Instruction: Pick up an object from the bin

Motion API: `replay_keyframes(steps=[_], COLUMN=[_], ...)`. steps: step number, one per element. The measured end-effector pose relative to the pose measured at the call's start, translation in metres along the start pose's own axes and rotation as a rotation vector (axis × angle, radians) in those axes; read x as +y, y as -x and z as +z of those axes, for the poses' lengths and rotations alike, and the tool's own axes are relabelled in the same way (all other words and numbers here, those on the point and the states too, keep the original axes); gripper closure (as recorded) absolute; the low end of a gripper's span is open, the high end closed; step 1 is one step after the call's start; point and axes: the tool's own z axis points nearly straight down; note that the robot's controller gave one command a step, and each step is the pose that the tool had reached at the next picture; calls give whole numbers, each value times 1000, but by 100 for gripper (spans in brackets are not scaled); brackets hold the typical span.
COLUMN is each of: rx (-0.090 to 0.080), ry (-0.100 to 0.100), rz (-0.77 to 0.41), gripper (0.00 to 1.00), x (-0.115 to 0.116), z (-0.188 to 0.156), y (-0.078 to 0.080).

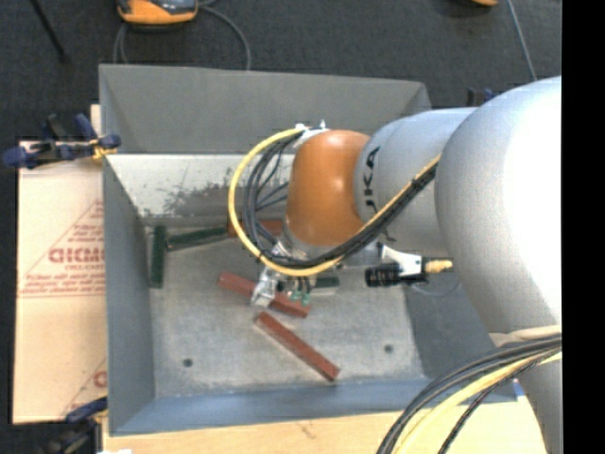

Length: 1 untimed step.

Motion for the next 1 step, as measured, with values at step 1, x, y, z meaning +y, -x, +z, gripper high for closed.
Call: replay_keyframes(steps=[1], rx=[2], ry=[-1], rz=[0], gripper=[100], x=[0], z=[-5], y=[-1])
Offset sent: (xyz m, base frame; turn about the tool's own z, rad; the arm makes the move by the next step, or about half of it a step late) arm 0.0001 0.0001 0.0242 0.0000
